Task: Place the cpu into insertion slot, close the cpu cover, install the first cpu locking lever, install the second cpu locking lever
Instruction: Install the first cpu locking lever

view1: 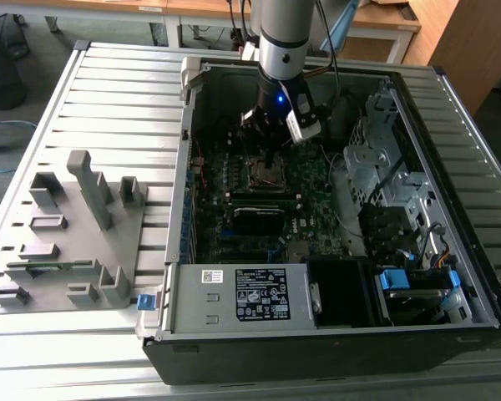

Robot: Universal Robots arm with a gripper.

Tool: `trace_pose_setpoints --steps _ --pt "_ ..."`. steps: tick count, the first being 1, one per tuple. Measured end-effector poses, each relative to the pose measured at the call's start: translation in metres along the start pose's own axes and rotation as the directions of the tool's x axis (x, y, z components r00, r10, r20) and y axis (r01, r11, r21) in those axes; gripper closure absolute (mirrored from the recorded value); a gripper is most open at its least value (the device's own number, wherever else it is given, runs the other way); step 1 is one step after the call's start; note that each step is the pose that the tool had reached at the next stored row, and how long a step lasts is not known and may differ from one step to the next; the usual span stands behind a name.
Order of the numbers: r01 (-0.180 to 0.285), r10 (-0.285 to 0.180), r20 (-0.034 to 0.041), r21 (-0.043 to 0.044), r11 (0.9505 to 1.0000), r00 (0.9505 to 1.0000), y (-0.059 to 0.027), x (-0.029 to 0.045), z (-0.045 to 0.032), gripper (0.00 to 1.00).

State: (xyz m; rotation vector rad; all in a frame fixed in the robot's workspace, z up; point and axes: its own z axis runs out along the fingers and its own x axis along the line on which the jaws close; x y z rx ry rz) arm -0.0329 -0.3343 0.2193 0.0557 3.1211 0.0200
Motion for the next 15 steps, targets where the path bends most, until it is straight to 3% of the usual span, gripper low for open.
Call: trace_pose_setpoints --steps 15 --pt "0.0 0.0 -0.0002 0.0004 1.0 1.0 0.0 -0.0001 -0.004 0.89"
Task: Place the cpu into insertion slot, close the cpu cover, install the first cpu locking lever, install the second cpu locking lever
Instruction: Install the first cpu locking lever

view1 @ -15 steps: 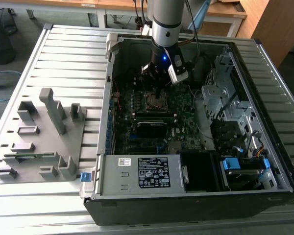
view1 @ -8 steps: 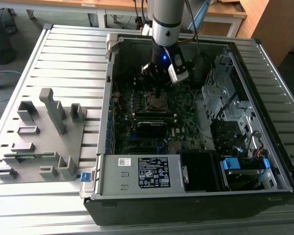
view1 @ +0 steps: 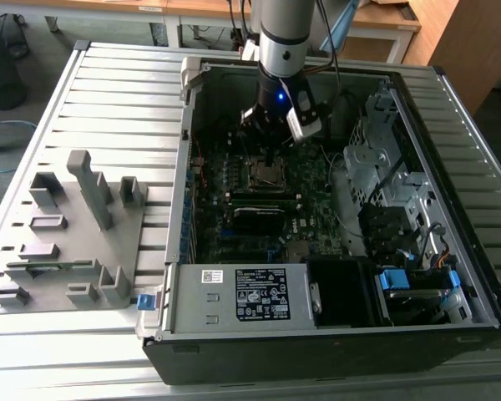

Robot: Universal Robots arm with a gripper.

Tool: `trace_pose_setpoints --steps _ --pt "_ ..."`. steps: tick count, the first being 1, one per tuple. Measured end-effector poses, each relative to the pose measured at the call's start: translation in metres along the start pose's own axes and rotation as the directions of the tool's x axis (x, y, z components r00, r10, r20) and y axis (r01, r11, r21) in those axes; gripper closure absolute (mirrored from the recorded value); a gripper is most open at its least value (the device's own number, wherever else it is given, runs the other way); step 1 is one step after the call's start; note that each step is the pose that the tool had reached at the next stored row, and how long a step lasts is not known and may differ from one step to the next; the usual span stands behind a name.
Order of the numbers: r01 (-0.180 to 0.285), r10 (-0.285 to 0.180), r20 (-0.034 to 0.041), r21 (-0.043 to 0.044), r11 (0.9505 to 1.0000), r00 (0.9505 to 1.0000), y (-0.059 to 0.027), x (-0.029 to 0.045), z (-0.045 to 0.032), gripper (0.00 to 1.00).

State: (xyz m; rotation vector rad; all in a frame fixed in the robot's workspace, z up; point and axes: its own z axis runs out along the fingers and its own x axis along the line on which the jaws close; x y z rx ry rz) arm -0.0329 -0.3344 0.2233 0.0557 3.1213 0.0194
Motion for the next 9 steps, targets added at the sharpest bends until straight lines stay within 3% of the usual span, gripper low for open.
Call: trace_pose_setpoints --steps 9 --pt "0.0 0.0 0.0003 -0.0006 1.0 1.0 0.0001 -0.0001 -0.0047 0.89"
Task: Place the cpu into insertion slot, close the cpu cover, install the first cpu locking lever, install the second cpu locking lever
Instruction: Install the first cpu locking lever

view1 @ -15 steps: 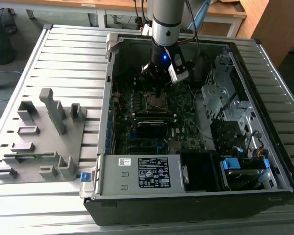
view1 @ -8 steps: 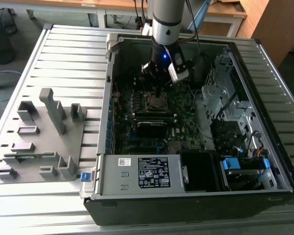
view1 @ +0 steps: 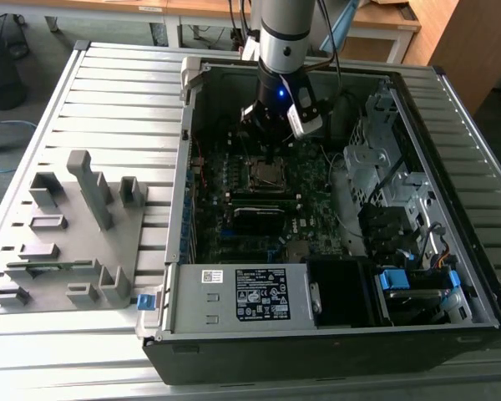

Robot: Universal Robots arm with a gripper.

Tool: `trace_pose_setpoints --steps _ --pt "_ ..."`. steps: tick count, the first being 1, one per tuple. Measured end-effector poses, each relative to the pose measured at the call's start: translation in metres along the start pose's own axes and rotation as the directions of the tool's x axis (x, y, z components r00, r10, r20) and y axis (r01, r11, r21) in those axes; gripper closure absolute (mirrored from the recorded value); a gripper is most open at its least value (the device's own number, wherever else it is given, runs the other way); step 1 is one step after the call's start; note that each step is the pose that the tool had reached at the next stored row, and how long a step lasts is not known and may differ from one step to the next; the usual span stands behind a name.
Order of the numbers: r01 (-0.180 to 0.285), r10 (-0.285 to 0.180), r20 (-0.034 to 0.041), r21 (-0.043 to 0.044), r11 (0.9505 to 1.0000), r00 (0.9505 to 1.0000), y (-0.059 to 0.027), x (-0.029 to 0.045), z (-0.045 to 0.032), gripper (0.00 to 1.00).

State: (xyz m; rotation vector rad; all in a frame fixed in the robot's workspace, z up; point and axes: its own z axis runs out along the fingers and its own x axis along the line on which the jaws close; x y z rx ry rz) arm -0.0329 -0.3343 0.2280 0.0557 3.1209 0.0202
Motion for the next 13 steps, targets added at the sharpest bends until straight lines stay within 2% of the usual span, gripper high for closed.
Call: trace_pose_setpoints --steps 13 --pt "0.0 0.0 -0.0001 0.0002 1.0 1.0 -0.0001 0.0024 -0.0011 0.89"
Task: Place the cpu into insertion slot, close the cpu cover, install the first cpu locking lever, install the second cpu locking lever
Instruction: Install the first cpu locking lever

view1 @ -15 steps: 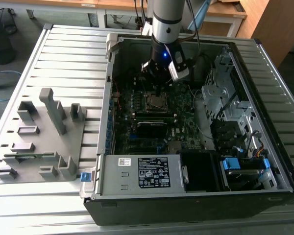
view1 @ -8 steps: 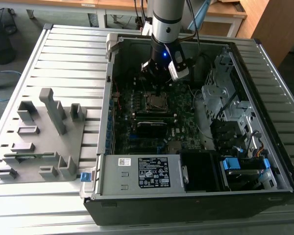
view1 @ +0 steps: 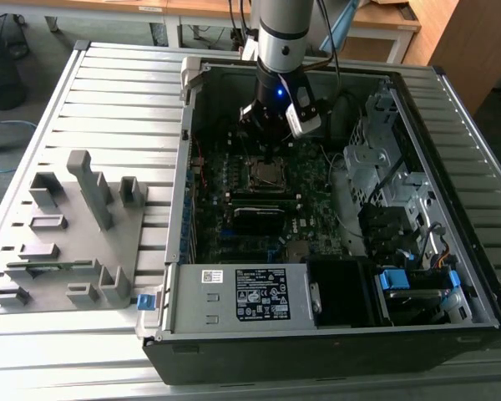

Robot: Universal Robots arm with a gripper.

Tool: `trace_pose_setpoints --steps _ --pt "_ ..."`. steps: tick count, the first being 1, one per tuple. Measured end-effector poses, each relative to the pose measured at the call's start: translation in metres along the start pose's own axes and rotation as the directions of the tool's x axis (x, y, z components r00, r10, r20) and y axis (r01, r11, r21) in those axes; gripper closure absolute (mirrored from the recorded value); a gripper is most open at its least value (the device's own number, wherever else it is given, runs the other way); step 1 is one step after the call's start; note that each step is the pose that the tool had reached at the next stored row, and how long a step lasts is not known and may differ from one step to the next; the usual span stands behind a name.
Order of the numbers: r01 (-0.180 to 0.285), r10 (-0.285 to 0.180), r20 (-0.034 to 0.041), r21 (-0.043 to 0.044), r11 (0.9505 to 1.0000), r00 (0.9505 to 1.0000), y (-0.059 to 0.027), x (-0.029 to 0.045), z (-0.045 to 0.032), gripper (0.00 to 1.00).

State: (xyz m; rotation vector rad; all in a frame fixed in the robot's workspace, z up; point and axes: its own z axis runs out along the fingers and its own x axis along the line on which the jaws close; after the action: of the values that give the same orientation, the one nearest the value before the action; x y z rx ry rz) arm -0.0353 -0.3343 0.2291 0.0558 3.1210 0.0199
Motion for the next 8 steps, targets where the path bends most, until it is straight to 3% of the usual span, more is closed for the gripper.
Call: trace_pose_setpoints --steps 8 --pt "0.0 0.0 0.0 -0.0001 1.0 1.0 0.0 -0.0001 -0.0036 0.89"
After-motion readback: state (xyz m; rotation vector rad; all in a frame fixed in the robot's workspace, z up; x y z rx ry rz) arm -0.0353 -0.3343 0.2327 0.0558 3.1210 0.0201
